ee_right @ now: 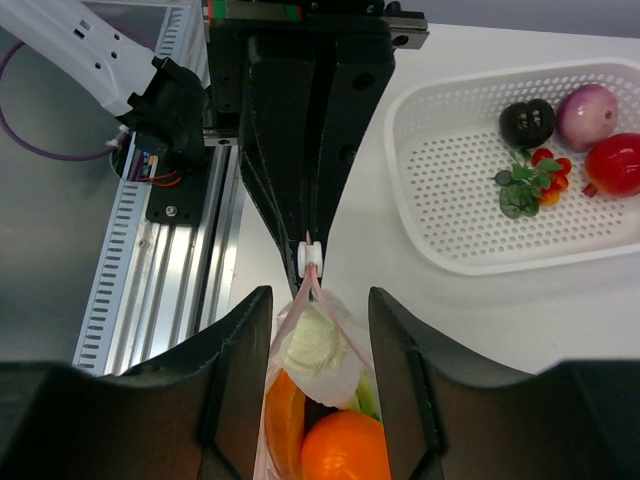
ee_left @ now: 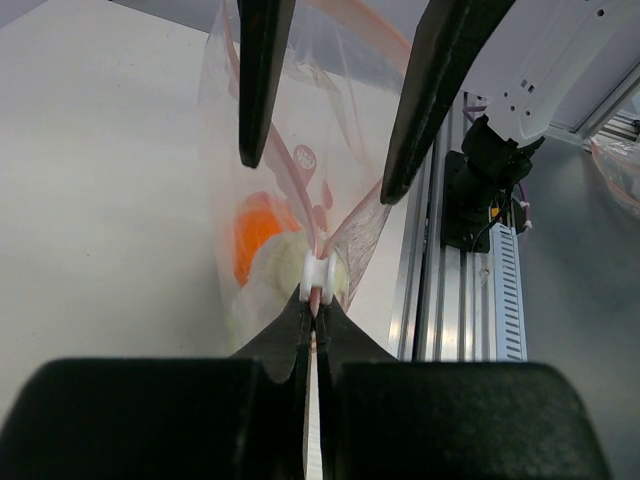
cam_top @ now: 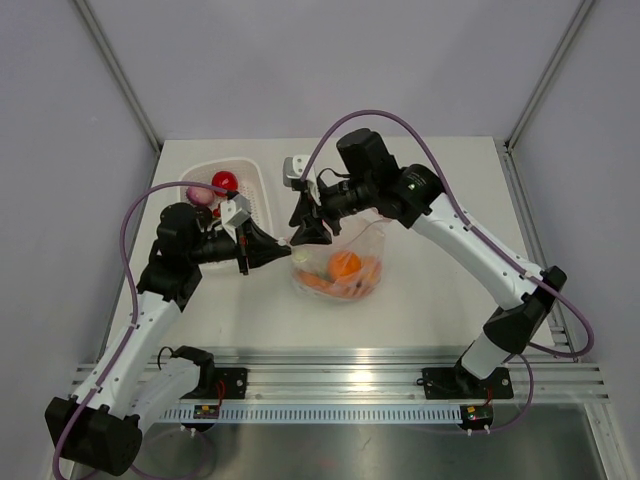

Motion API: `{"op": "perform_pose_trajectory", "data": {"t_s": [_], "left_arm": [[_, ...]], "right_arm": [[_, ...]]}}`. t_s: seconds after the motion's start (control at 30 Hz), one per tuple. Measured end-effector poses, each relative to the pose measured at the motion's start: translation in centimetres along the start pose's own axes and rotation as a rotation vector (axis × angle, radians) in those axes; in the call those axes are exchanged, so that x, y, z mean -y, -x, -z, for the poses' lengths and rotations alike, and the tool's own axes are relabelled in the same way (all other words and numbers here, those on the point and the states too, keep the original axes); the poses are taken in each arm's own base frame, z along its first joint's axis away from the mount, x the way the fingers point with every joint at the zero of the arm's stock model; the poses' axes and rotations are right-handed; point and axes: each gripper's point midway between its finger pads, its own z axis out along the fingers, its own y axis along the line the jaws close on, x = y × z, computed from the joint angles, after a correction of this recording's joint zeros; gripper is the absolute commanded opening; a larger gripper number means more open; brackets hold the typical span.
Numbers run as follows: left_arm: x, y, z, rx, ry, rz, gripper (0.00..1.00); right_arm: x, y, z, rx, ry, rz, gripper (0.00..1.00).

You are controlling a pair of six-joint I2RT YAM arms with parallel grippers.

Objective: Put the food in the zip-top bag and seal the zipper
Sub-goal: Zip the zipper food storage bag at the center of the board.

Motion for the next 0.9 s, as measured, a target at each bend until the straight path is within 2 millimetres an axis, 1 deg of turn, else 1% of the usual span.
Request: {"op": "perform_pose_trajectory", "data": {"t_s": [0.17,0.3,0.33,0.4,0.43,0.57,0.77,0.87,0.9], "left_arm": [[-0.1,-0.1,-0.1,-0.002,-0.003,0.005,0.0],[-0.2,-0.1,-0.2,-0.002,-0.003,0.011,0.0],[-0.2,-0.1,-0.2,-0.002,-0.003,0.012,0.0],[-0.3,-0.1,-0.2,-0.003,-0.004,0.014,0.0],[-0.2,-0.2,-0.2,-0.003,-0.005,0.015,0.0],[-0.1,-0.2,-0.2,-0.004,-0.015,0.017,0.0],[0.0,-0.3,-0.2,-0.008,-0.015,0.024,0.0],[0.0,-0.3,-0.2,-0.009,-0.016,0.027,0.0],[0.0,-0.3,-0.2,-0.009,-0.016,0.028,0.0]], "right_arm": [[-1.0,-0.9,-1.2,-0.025,0.059,-0.022,0.48],[-1.2,-1.4,-2.0,-0.046,0.081,-0.03,0.4],[-1.2,-1.6,-2.1,-0.05,0.085,-0.032,0.35],[-1.2,-1.6,-2.2,-0.051,0.089,-0.031,0.31],[-1.1,-1.6,-2.3,-0.052,0.089,-0.031,0.27],[-1.1,-1.7,-2.4,-0.052,0.091,-0.032,0.21],[-0.9,-1.7,-2.7,-0.052,0.095,-0.037,0.2],[-0.9,-1.7,-2.7,-0.053,0.095,-0.042,0.12],[-0.9,-1.8,-2.7,-0.054,0.095,-0.044,0.07]]}}
